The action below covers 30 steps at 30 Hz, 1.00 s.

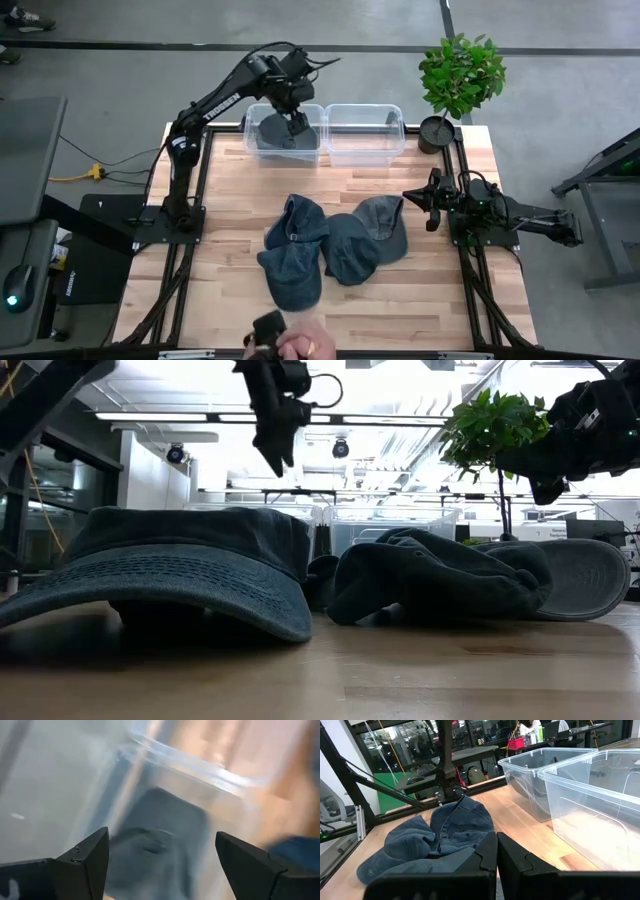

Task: Pick and place caps into container
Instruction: Put the gray cap into the left transparent container

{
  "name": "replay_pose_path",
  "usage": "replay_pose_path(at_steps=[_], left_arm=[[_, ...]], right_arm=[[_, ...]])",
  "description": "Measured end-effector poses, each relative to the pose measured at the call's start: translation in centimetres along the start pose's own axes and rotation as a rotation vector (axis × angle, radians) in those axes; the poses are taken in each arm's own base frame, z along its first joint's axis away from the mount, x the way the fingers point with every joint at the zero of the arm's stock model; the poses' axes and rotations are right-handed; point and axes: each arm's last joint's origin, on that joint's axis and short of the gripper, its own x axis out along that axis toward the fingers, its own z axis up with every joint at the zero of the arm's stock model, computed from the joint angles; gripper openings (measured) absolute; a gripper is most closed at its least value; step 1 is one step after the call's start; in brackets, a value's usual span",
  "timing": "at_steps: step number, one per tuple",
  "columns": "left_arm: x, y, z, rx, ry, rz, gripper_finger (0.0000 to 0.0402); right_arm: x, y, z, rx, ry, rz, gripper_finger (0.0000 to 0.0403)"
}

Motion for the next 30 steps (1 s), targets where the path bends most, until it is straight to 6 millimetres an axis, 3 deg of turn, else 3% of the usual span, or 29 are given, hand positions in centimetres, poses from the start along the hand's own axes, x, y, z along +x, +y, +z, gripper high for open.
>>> replay_pose_path(at_steps=[5, 18, 25, 30], left_arm=[[-2.1, -2.2, -0.9, -0.067, 0.024, -0.058, 0.0293], [-7.3, -8.4, -3.8, 0.023, 0.033, -0.134, 0.0293], [-8.4, -11.1, -8.9, 0.025, 0.037, -0.132, 0.0293], [-7.0, -12.9, -13.2, -0.032, -0.052, -0.195, 0.0293]], right_arm=[[0.0, 0.0, 0.0, 0.000, 0.000, 0.000, 0.0001], [0.0, 0.0, 0.0, 0.000, 0.000, 0.000, 0.0001], [0.0, 0.0, 0.0, 0.000, 0.000, 0.000, 0.0001], [0.0, 0.0, 0.0, 0.000, 0.000, 0.000, 0.0001]])
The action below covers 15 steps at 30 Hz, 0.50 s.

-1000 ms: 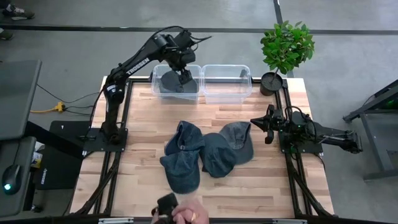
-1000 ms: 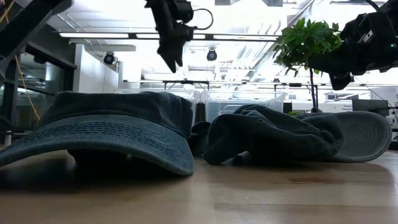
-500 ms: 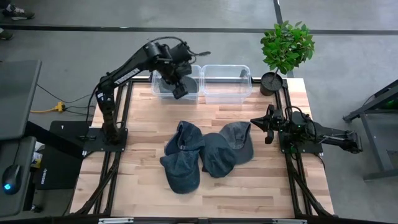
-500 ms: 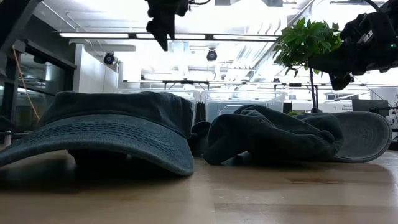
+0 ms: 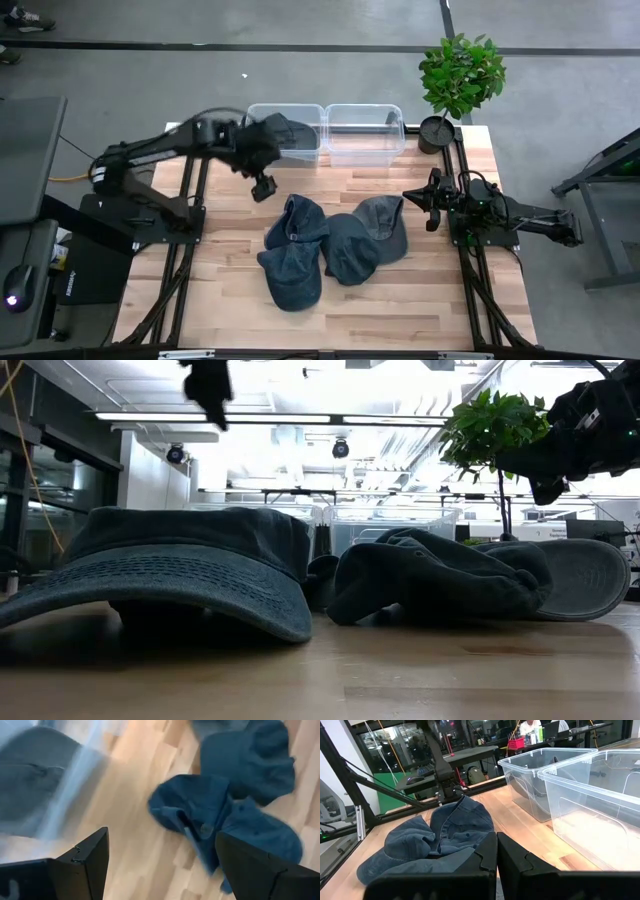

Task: Pick and place caps into container
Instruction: Put the gray cap into the left transparent container

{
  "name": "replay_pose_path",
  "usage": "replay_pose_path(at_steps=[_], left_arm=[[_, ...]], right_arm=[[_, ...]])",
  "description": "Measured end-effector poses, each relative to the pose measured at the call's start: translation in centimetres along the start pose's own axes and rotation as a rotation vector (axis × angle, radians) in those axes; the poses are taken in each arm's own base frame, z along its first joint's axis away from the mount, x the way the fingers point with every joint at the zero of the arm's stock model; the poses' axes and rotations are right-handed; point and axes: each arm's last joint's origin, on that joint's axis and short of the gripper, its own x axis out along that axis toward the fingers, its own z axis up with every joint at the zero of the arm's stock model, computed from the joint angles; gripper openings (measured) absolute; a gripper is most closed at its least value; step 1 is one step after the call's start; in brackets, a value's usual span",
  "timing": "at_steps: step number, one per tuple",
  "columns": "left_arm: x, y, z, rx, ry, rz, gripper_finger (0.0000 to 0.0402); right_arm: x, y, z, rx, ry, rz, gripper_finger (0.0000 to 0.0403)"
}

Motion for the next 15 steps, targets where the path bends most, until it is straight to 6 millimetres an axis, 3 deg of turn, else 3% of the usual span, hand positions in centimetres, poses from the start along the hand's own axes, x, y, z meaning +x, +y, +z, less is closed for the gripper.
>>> replay_pose_path(at_steps=[6, 9, 15], left_arm=[[1.8, -0.3, -4.0, -0.102, -0.077, -0.042, 0.0293], [2.3, -0.7, -4.5, -0.119, -0.159, -0.076, 0.0293], [4.0, -0.3, -5.9, -0.129, -0.149, -0.034, 0.0293]], right_arm=[[0.0, 0.0, 0.0, 0.000, 0.000, 0.000, 0.0001], [0.0, 0.0, 0.0, 0.000, 0.000, 0.001, 0.0001], [0.0, 0.0, 0.0, 0.000, 0.004, -0.001, 0.0001]])
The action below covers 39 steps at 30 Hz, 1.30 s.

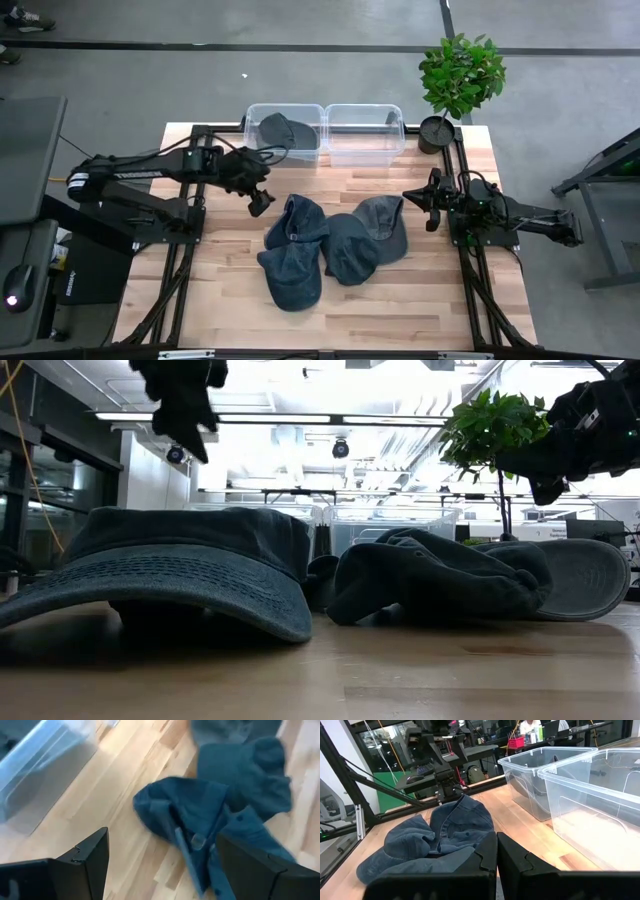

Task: Pick and place caps into container
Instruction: Put the gray cap into the left transparent container

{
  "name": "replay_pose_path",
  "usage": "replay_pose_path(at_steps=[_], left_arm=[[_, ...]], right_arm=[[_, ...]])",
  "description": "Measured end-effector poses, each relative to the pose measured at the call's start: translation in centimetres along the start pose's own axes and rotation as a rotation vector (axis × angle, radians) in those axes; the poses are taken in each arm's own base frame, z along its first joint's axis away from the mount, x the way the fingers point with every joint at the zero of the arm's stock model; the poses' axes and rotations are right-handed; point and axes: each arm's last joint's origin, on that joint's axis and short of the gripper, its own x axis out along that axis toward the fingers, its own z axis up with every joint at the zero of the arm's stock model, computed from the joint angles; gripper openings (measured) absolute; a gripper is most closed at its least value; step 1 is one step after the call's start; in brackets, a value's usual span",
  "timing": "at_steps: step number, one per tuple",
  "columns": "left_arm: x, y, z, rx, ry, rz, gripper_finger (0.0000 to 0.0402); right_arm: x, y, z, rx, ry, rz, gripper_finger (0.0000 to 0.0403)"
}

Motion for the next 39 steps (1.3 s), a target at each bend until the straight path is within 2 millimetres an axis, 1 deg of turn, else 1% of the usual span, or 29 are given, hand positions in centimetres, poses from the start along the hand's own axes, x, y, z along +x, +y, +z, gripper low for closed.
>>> replay_pose_path(at_steps=[3, 8, 17, 22, 25, 28, 34, 39], left_arm=[[0.7, 0.1, -0.3, 0.000, -0.001, -0.001, 0.0293], [1.1, -0.1, 0.1, -0.019, -0.058, -0.030, 0.0293], [0.9, -0.5, 1.5, -0.090, -0.222, -0.044, 0.0293], [1.3, -0.7, 1.8, -0.145, -0.240, -0.049, 0.0293], [1.4, -0.6, 1.8, -0.186, -0.246, -0.019, 0.0293], [1.9, -0.7, 2.0, -0.234, -0.250, -0.015, 0.0293], [2.0, -0.9, 2.7, -0.257, -0.304, -0.050, 0.0293], [1.8, -1.0, 2.9, -0.255, -0.327, -0.063, 0.0293]], right_arm=[[0.0, 0.0, 0.0, 0.000, 0.000, 0.000, 0.0001], [0.0, 0.0, 0.0, 0.000, 0.001, -0.001, 0.0001], [0.0, 0.0, 0.0, 0.000, 0.000, -0.007, 0.0001], [0.0, 0.0, 0.0, 0.000, -0.002, -0.013, 0.0001], [0.0, -0.1, 0.0, -0.002, -0.003, -0.017, 0.0001], [0.0, -0.2, 0.1, -0.016, -0.018, -0.069, 0.0001], [0.0, -0.3, 0.2, 0.112, -0.047, -0.107, 0.0001], [0.0, -0.2, 0.2, 0.256, -0.040, -0.068, 0.0001]])
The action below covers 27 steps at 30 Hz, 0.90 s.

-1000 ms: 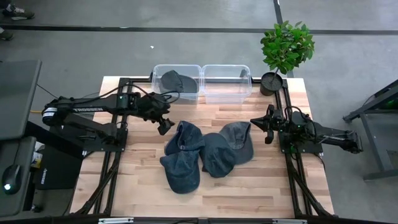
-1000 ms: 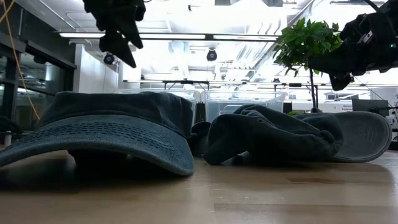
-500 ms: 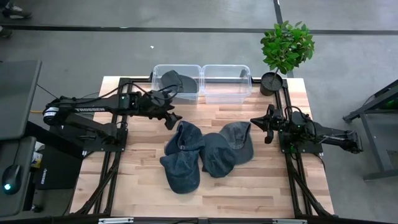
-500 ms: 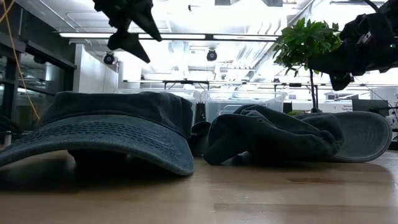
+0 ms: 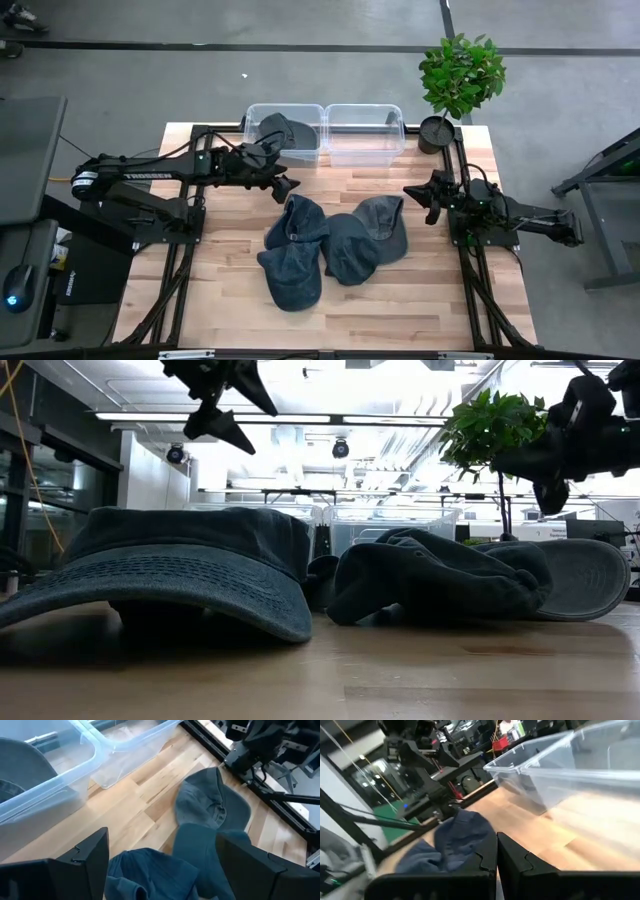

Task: Pick and place caps into container
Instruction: Put the gray cap into the left transparent container

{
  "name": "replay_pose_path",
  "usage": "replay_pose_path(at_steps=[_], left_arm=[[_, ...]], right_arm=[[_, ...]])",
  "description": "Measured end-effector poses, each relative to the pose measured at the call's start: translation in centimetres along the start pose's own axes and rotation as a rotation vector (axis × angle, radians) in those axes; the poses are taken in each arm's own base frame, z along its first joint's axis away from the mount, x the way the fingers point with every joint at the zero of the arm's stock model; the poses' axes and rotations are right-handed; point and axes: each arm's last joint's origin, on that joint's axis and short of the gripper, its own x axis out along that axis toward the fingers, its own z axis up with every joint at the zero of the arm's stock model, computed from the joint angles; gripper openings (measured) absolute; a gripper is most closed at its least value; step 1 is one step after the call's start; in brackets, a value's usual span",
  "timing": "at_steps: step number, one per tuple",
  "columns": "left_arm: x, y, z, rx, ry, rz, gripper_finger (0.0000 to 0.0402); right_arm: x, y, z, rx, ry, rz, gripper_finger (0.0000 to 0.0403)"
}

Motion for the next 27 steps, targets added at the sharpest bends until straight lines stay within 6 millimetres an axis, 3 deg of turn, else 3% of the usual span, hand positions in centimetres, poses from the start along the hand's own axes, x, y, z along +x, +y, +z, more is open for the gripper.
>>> replay_pose_path(at_steps=[13, 21, 27], left_arm=[[0.0, 0.2, -0.3, 0.135, 0.032, 0.014, 0.0293], [-0.1, 0.6, -0.9, 0.232, 0.107, 0.035, 0.0293], [-0.3, 0.7, -1.0, 0.283, 0.124, 0.039, 0.0293]], right_arm=[[0.2, -0.1, -0.3, 0.229, 0.051, 0.001, 0.0014], [1.0, 0.7, 0.9, 0.331, 0.111, -0.055, 0.0130], [2.1, 2.8, 4.4, 0.274, 0.126, -0.074, 0.0195]])
